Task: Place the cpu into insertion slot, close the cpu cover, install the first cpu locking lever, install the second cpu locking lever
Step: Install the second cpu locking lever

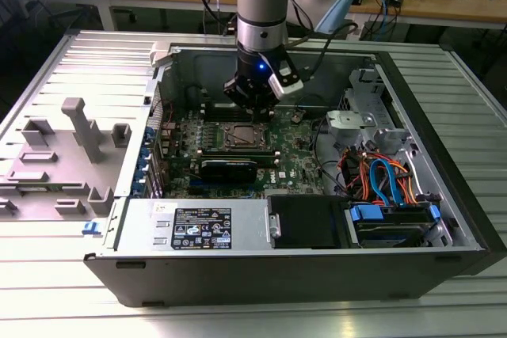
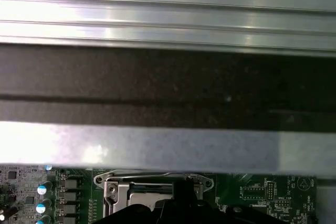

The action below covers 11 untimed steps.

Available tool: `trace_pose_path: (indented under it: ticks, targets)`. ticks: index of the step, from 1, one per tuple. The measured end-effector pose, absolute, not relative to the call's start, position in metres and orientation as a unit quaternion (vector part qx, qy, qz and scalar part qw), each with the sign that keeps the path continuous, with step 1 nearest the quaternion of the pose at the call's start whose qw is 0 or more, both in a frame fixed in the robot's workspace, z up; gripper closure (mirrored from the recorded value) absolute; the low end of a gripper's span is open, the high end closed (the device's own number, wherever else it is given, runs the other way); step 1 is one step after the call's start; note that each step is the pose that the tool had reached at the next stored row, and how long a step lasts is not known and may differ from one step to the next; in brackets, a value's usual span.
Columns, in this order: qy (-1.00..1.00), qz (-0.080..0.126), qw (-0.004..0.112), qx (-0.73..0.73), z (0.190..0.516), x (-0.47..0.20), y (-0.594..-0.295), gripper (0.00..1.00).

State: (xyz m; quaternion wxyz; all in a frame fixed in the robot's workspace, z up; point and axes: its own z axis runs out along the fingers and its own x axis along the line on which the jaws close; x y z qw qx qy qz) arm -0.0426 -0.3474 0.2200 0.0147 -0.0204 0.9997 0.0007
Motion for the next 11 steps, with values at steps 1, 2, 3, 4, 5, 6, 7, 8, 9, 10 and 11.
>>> trace_pose_path:
  ticks: [1, 2, 3, 4, 5, 6, 7, 8, 9, 10, 11]
  targets:
    - [1.000, 0.001, 0.015, -0.020, 0.2210, -0.0426, -0.3474, 0.89]
    - [1.000, 0.001, 0.015, -0.020, 0.2224, -0.0426, -0.3475, 0.89]
    - [1.000, 0.001, 0.015, -0.020, 0.2250, -0.0425, -0.3475, 0.89]
    - [1.000, 0.001, 0.015, -0.020, 0.2258, -0.0425, -0.3475, 0.89]
    - [1.000, 0.001, 0.015, -0.020, 0.2258, -0.0425, -0.3474, 0.89]
    - [1.000, 0.001, 0.015, -0.020, 0.2258, -0.0425, -0.3474, 0.89]
    - [1.000, 0.001, 0.015, -0.020, 0.2259, -0.0425, -0.3474, 0.89]
    - [1.000, 0.001, 0.015, -0.020, 0.2265, -0.0425, -0.3475, 0.89]
    - [1.000, 0.001, 0.015, -0.020, 0.2271, -0.0425, -0.3475, 0.89]
    - [1.000, 0.001, 0.015, -0.020, 0.2271, -0.0425, -0.3475, 0.89]
    - [1.000, 0.001, 0.015, -0.020, 0.2272, -0.0425, -0.3475, 0.89]
